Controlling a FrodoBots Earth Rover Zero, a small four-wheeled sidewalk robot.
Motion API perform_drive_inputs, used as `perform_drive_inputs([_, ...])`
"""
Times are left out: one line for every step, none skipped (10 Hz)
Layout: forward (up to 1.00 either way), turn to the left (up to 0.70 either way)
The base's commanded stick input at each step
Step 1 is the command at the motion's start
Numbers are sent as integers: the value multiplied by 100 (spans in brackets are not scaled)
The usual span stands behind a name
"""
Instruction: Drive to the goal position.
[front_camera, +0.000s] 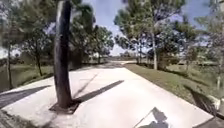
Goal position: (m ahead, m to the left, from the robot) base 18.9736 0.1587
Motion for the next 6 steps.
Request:
perform_drive_inputs([85, 0])
perform_drive_inputs([85, 0])
perform_drive_inputs([85, 0])
perform_drive_inputs([85, 0])
perform_drive_inputs([85, 0])
perform_drive_inputs([85, 0])
